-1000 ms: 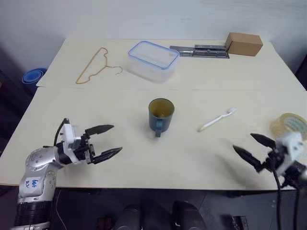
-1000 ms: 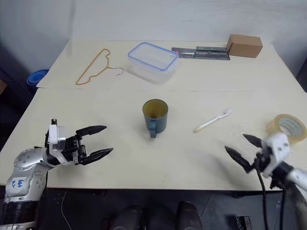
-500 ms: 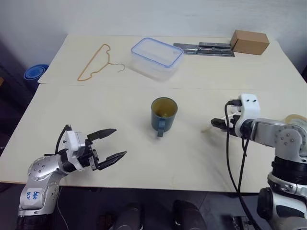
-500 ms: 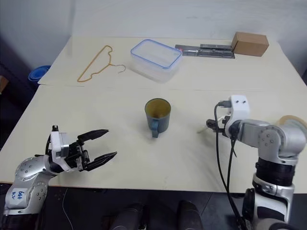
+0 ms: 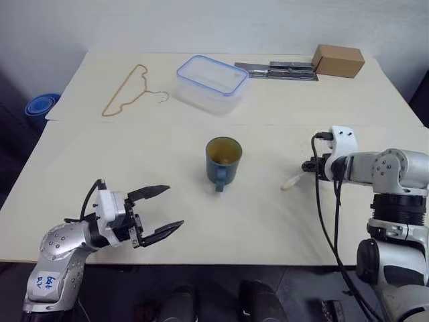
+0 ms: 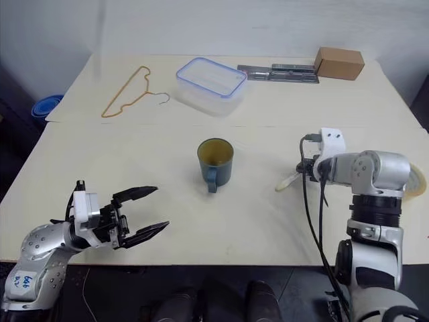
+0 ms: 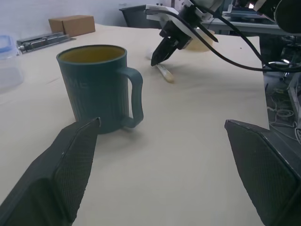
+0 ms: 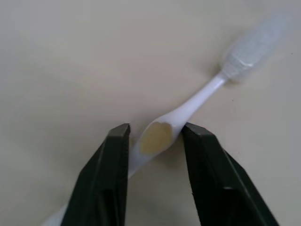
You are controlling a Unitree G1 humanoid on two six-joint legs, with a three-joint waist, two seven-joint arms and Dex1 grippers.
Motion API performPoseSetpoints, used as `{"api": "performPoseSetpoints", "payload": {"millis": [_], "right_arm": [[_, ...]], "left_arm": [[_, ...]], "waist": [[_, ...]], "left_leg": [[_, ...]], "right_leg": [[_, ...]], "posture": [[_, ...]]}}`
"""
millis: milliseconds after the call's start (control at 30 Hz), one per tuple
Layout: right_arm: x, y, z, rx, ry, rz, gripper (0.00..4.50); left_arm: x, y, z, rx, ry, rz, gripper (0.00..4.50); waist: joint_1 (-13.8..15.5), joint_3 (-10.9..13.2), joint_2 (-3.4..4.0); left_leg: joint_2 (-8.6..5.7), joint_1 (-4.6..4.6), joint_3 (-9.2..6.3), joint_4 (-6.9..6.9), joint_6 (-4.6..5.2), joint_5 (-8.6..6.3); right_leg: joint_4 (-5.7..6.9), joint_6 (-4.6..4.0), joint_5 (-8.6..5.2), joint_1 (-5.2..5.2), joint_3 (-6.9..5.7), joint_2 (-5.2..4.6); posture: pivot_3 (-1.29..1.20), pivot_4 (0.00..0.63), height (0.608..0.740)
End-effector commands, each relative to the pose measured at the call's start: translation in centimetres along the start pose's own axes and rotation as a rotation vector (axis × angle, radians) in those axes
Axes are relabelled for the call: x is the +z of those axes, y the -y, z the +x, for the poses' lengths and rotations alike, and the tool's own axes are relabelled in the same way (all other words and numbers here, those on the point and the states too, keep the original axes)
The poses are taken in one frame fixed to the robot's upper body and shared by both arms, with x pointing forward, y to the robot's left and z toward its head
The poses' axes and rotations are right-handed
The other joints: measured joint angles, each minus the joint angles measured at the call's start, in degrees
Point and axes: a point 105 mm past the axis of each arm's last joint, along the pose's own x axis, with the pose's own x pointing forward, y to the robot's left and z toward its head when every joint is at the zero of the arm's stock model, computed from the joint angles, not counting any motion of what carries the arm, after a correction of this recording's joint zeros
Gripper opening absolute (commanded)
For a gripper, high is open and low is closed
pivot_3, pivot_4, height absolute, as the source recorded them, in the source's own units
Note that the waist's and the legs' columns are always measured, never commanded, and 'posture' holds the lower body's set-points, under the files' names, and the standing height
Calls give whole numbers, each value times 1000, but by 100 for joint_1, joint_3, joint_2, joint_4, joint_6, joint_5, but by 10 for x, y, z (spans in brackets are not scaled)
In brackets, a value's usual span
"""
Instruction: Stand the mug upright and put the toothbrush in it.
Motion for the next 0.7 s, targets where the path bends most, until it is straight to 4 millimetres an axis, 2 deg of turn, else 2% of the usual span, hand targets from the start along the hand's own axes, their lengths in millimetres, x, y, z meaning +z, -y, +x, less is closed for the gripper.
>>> {"api": "performPoseSetpoints", "payload": {"millis": [33,100,200,267,333,367,467,567,700], "right_arm": [[-10,-3,3,54,-62,11,508],[-1,-17,-1,136,-24,-1,91],[31,-62,-21,436,227,-128,91],[57,-100,-55,707,528,-216,91],[71,-121,-87,891,771,-249,91],[74,-125,-97,943,845,-250,91],[78,-152,-109,1047,984,-286,91],[66,-187,-115,1168,1047,-400,91],[48,-201,-102,1216,1062,-468,91]], "left_arm": [[10,6,4,-39,14,48,4500],[10,7,4,-47,11,47,4500],[12,1,1,-12,17,48,4500],[13,-3,-1,12,27,43,4500],[15,-4,-2,24,33,39,4500],[15,-5,-2,28,35,36,4500],[16,-10,-4,54,50,17,4500],[16,-12,-4,64,54,1,4500],[16,-15,-6,69,50,3,4500]], "waist": [[-3,0,0],[-12,0,0],[-26,9,14],[-27,17,28],[-36,20,32],[-32,20,34],[5,19,31],[-4,19,32],[-13,20,33]], "left_leg": [[-1,0,0,-1,0,0],[-1,-2,1,-3,0,0],[1,-4,4,-6,-1,0],[0,-6,7,-7,-1,0],[0,-6,8,-9,-2,-1],[0,-6,8,-10,-2,-1],[-4,-6,0,-9,-2,-1],[-8,-5,-2,-4,-1,-1],[-6,-4,-3,-5,-2,-1]], "right_leg": [[0,0,0,0,0,-1],[-3,0,0,-2,1,0],[-4,0,0,-8,3,2],[-7,0,0,-10,4,1],[-7,1,1,-14,5,3],[-7,2,1,-14,5,3],[-4,2,1,-13,2,-2],[-3,2,1,-10,3,-6],[0,2,1,-12,0,-1]], "posture": [[0,150,740],[0,150,740],[0,150,740],[0,150,740],[0,150,740],[0,150,740],[0,150,740],[0,150,740],[0,150,740]]}}
